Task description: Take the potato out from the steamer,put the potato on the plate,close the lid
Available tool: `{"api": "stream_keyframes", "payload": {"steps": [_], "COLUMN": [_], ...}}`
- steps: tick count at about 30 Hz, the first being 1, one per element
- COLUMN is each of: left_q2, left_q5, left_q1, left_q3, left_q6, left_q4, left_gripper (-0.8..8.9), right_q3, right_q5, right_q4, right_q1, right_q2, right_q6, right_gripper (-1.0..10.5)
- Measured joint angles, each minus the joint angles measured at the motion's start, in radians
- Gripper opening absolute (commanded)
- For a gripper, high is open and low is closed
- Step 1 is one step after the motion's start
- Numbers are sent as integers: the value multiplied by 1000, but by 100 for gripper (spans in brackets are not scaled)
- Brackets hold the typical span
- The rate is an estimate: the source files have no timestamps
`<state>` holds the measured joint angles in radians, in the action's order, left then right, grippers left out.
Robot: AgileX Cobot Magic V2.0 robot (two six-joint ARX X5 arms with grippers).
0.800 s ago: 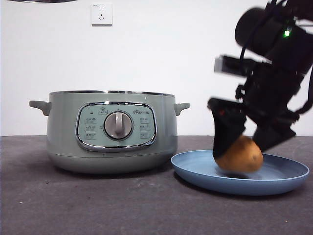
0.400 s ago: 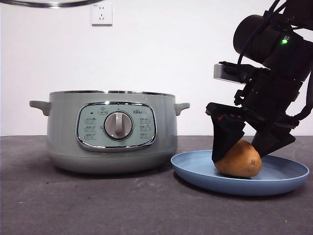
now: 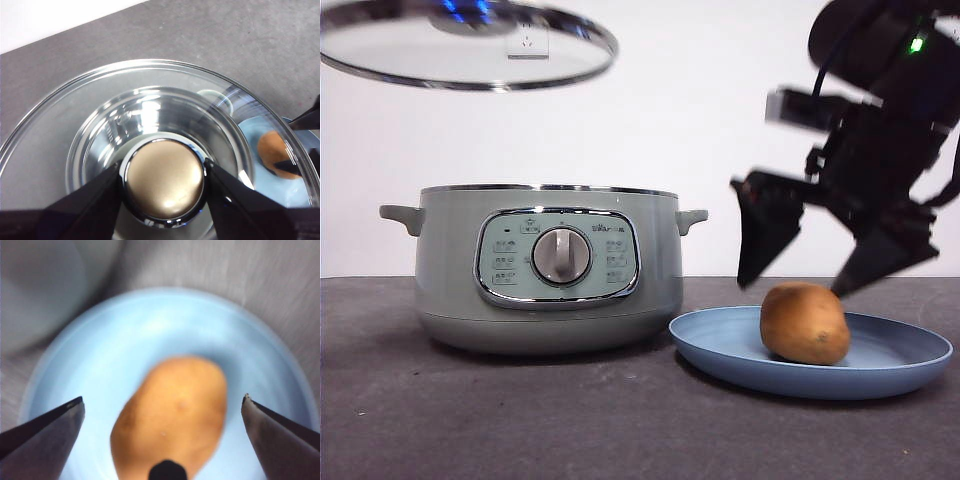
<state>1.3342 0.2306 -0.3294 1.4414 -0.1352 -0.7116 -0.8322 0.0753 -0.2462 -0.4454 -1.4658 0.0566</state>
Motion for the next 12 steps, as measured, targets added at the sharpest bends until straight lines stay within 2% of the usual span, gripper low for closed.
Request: {"api": "stream_keyframes", "payload": {"steps": [4,12], "left_q2": [66,199], "left_q5": [1,0], "left_q1": [-9,-19], "left_q3": [0,0], "left_q6": [-14,-39], "left_q4": [57,121], "left_gripper": [-12,-12], "right_q3": [0,0], "right_q5": [-1,-27], "right_q4": [-2,-4], "right_q1": [0,1], "right_q2": [101,386], "right_q6": [3,65], "right_gripper": [660,659]}}
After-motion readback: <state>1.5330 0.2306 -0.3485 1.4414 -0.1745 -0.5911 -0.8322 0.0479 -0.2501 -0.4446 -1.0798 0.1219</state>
